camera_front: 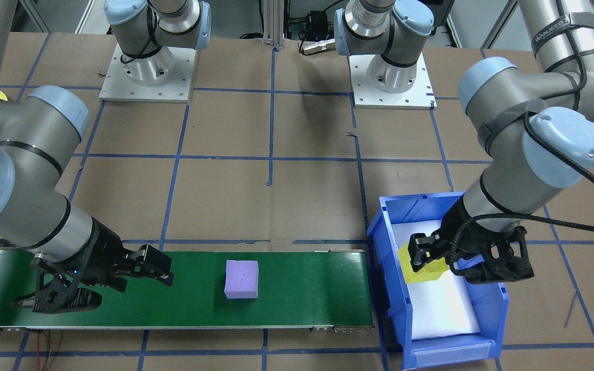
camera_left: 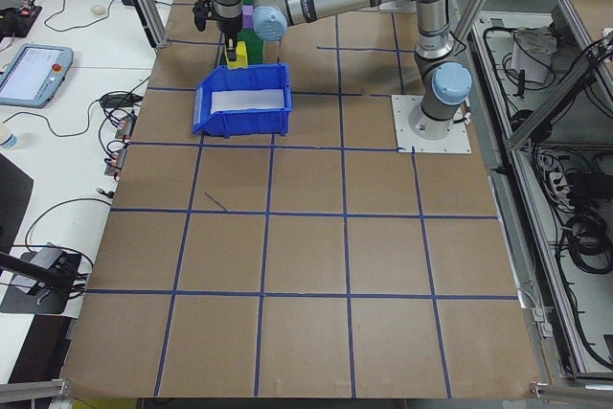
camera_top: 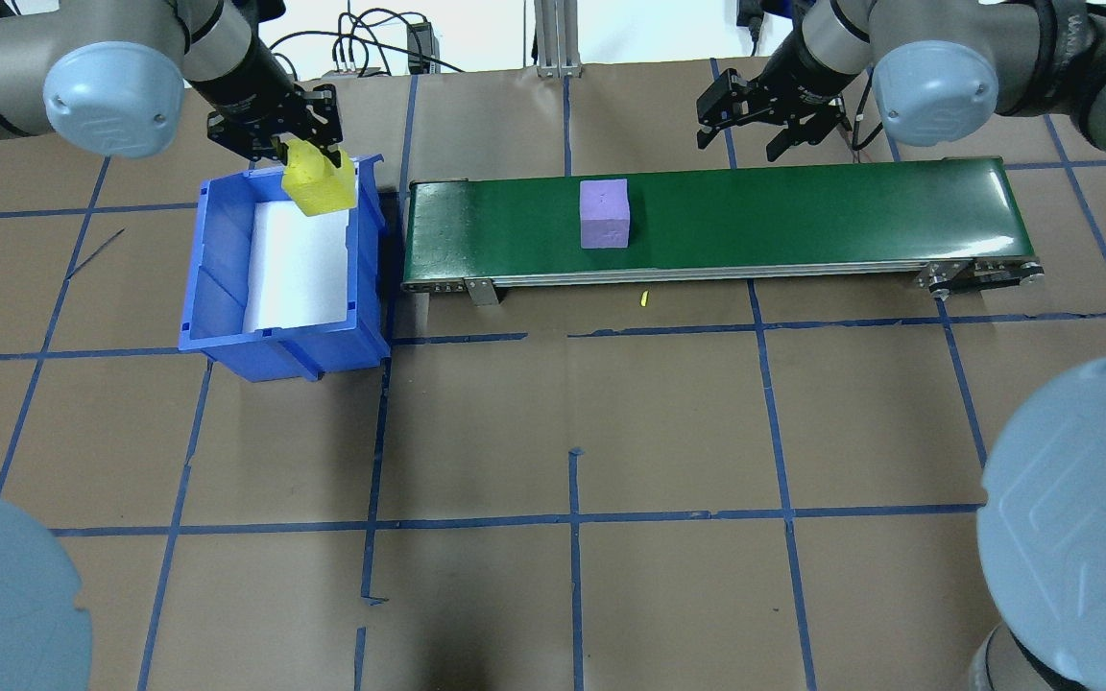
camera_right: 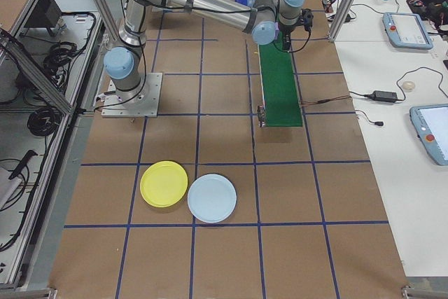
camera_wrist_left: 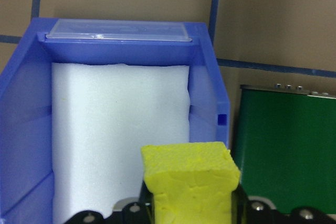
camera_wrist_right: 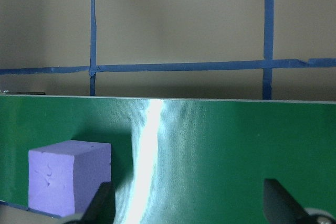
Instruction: Move block left to right into plate
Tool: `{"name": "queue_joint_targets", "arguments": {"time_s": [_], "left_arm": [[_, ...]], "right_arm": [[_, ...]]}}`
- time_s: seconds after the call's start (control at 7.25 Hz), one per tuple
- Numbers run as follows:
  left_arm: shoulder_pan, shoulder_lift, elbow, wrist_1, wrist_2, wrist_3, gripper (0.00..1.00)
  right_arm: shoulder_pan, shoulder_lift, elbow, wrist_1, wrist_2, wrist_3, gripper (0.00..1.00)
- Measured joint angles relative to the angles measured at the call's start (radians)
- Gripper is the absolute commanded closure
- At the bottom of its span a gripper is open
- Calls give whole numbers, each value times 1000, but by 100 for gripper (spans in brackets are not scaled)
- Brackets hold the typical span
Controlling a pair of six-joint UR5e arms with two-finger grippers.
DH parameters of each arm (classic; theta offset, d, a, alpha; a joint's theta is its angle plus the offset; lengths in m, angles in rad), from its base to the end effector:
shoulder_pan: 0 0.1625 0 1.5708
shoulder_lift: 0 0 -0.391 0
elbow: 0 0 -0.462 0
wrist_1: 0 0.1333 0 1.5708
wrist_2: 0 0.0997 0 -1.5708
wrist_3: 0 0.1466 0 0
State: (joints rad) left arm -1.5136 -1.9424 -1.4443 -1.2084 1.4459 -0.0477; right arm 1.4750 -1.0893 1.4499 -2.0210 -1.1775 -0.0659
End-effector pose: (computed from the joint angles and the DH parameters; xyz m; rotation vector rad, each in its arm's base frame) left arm -0.1109 -0.7137 0.2819 0.1469 -3.0087 0.1777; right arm 0.1193 -0.7396 0.2201 0.0166 2.7521 -0.1672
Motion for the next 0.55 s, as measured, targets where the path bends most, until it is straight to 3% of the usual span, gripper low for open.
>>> {"name": "queue_joint_targets", "arguments": {"time_s": [0.41, 0.55], "left_arm": [[-154, -62, -39, 90, 37, -50, 74], [-173, -94, -46, 132, 47, -59, 66]], "right_arm": [[-23, 18, 9, -6, 42, 1, 0], [-23, 20, 10, -7, 43, 0, 0]]}}
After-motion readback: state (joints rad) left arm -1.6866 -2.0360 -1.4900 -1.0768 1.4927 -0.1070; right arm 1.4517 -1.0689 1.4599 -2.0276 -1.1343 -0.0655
